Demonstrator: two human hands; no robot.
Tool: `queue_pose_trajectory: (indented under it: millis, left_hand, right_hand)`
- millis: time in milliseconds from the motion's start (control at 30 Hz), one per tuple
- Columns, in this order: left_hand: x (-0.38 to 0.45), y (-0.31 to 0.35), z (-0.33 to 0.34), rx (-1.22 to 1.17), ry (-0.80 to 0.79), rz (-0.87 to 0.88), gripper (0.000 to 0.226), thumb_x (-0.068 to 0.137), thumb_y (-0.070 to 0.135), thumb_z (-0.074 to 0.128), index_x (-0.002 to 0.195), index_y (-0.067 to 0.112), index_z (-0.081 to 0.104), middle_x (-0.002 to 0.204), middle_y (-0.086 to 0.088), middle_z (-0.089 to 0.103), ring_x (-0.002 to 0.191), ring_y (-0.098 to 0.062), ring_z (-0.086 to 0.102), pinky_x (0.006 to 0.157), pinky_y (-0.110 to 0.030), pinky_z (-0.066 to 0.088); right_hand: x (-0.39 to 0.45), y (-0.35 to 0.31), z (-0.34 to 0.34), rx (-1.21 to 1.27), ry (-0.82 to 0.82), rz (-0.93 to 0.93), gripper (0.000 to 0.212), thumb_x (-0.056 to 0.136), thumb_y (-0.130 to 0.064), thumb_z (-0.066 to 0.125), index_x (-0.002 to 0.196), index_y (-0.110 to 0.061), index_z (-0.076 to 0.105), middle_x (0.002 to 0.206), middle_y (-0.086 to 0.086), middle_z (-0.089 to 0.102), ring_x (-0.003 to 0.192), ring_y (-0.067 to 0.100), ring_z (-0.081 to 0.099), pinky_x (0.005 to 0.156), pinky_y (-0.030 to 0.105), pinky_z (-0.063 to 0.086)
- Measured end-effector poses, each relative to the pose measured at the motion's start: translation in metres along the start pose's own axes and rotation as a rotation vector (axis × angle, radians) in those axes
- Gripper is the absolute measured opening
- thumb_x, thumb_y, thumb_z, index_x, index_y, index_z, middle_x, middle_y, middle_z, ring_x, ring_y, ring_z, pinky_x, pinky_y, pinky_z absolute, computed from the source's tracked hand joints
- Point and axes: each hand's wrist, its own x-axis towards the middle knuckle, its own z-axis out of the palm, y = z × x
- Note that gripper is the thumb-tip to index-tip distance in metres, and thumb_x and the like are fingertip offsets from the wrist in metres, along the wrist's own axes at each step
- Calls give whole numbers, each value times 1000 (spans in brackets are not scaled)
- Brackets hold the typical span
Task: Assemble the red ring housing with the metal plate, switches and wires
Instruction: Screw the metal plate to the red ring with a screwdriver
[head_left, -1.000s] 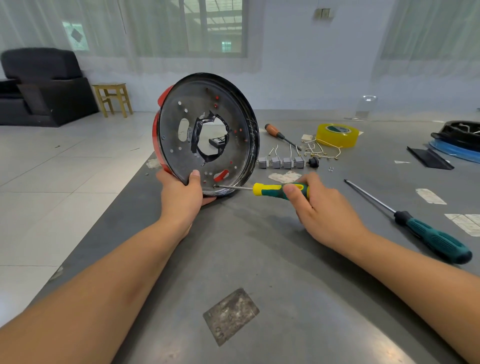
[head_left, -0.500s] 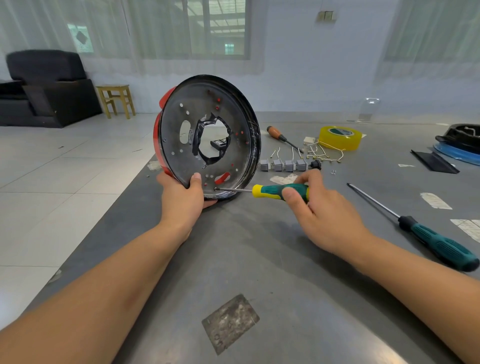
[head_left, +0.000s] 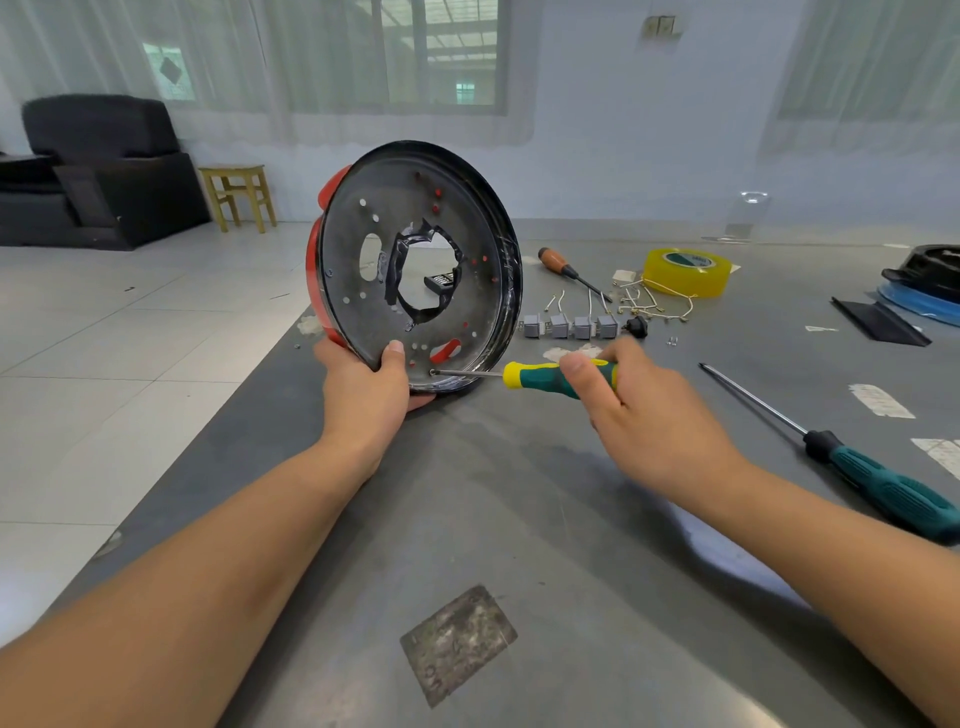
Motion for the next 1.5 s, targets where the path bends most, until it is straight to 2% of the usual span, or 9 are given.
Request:
queue_pose_trajectory:
  millis: [100, 200, 333, 500, 633, 767, 1000, 1200, 1500]
  left_hand:
    - [0, 0, 0, 0, 2, 7, 32, 106, 17, 59, 124, 22, 33, 114, 17, 52, 74, 4, 73, 69, -35, 66]
    - [1, 0, 0, -15, 7, -10, 31, 106, 17, 59, 124, 24, 34, 115, 16, 51, 79, -4, 74, 69, -35, 66]
    - [2, 0, -1, -24, 0, -16, 32, 105, 15, 60, 123, 23, 35, 117, 15, 52, 91, -9, 70, 69, -35, 66]
    - [2, -2, -1, -22, -2, -13, 33, 104, 13, 62, 120, 23, 36, 117, 12, 54, 96, -12, 70, 69, -35, 66]
    - [3, -3, -1, -19, 5, -24, 33, 104, 14, 62, 121, 23, 36, 120, 11, 56, 91, -10, 73, 71, -37, 66]
    - [4, -3, 0, -35, -4, -33, 33, 104, 13, 62, 120, 23, 35, 122, 8, 55, 97, -14, 72, 71, -39, 67]
    - [3, -2, 0, -37, -26, -34, 36, 102, 9, 64, 120, 24, 36, 120, 11, 53, 101, -16, 69, 68, -36, 66]
    - [3, -1, 0, -42, -30, -43, 37, 101, 8, 64, 118, 25, 36, 122, 9, 54, 104, -19, 69, 69, -36, 66]
    - [-1, 5, 0, -105, -10, -98, 39, 102, 4, 64, 125, 21, 37, 126, 4, 56, 100, -16, 71, 67, -36, 66]
  right_hand:
    - [0, 2, -12, 5, -50, -268, 36, 95, -60, 42, 117, -36, 26, 76, -6, 59, 55, 11, 54, 51, 34, 38]
    - [0, -1, -19, -190, -29, -446, 39, 96, -62, 32, 119, -30, 28, 65, -14, 43, 48, 5, 42, 45, 28, 26]
    - [-2, -7, -12, -116, 43, -332, 54, 90, -72, 24, 111, -24, 37, 60, -13, 44, 49, 9, 47, 45, 28, 25]
    - [-2, -14, 2, 119, 65, -51, 50, 91, -74, 35, 102, -25, 37, 64, -6, 54, 58, 18, 54, 49, 32, 33]
    - [-1, -14, -5, 43, 26, -212, 45, 93, -70, 39, 115, -32, 29, 72, -9, 55, 58, 14, 55, 50, 32, 39]
    - [3, -10, -22, -216, 23, -478, 38, 100, -55, 40, 125, -28, 30, 70, -21, 38, 47, 2, 38, 43, 21, 28]
    - [0, -12, -17, -98, 47, -363, 57, 93, -67, 30, 117, -17, 41, 58, -15, 43, 47, 7, 47, 43, 26, 26]
    - [-5, -14, -10, -34, 86, -300, 43, 92, -66, 34, 105, -25, 33, 53, -13, 43, 44, 7, 46, 43, 26, 24]
    - [-8, -5, 6, 31, 139, -279, 31, 100, -59, 43, 114, -33, 34, 65, -11, 52, 55, 12, 52, 51, 32, 38]
